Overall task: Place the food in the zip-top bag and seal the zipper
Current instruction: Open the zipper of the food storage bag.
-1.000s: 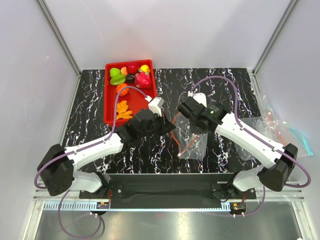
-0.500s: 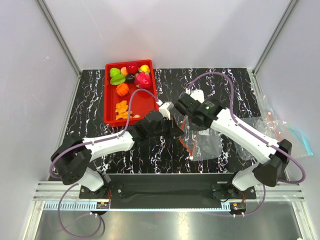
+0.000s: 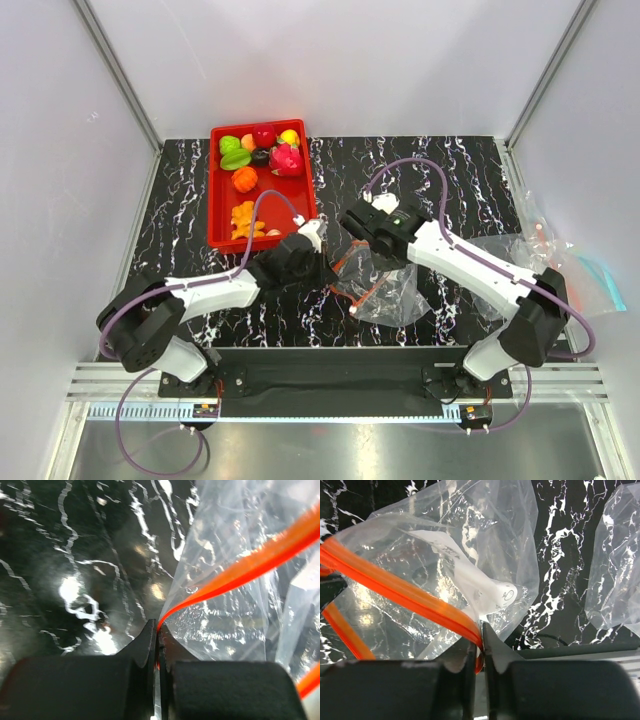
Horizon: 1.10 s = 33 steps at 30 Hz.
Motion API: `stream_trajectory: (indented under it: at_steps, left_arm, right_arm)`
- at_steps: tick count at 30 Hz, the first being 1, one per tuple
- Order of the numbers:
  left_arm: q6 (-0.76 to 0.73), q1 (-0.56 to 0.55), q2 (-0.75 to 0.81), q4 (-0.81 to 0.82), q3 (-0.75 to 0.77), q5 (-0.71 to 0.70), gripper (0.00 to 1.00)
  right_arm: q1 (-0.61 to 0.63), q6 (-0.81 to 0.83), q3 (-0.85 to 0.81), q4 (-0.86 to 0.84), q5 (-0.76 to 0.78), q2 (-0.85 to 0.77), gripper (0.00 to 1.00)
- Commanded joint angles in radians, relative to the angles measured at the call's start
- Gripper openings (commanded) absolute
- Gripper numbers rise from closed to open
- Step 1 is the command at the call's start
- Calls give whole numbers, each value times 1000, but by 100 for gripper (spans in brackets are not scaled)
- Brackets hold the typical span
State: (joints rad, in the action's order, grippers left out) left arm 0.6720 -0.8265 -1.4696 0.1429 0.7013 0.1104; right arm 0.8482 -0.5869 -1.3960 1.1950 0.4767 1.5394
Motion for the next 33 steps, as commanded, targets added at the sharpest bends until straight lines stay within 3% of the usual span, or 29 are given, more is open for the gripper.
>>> stream_trajectory:
  at_steps: [1, 4, 7, 8, 10, 15, 17, 18, 21, 22, 25, 33]
  left_arm:
    - [-48, 10, 20, -5, 35, -52, 0]
    - [-58, 10, 20, -19, 44, -64, 0]
    - [-69, 13, 28, -34, 43, -84, 0]
    - [-69, 13, 28, -32, 41, -87, 0]
    - [-72, 15, 26, -32, 43, -87, 0]
    - [-87, 15, 46, -19, 64, -77, 3]
    - [-95, 15, 54, -54, 85, -81, 18]
    - [-101, 13, 58, -66, 102, -84, 46]
    - [-107, 15, 109, -104, 112, -107, 85]
    - [-109, 15, 123, -111, 110, -130, 91]
    - [-114, 17, 185, -140, 112, -156, 99]
    - [-137, 110, 267, -258, 165, -170, 99]
  right_arm:
    - [6, -4, -24, -18, 13, -76, 16]
    - [6, -2, -28, 3, 28, -81, 18]
    - [6, -19, -49, 69, 66, -55, 0]
    - [6, -37, -73, 90, 94, -44, 0]
    - [6, -53, -99, 147, 115, -18, 0]
    - [9, -28, -164, 124, 60, -10, 15]
    - [8, -16, -161, 91, 50, -19, 17]
    - [8, -14, -158, 83, 48, -21, 17]
    - [6, -13, -143, 55, 45, -12, 10]
    - [8, -10, -138, 39, 42, 1, 8]
    - [6, -11, -123, 20, 37, 33, 0]
    - [6, -22, -115, 0, 46, 54, 0]
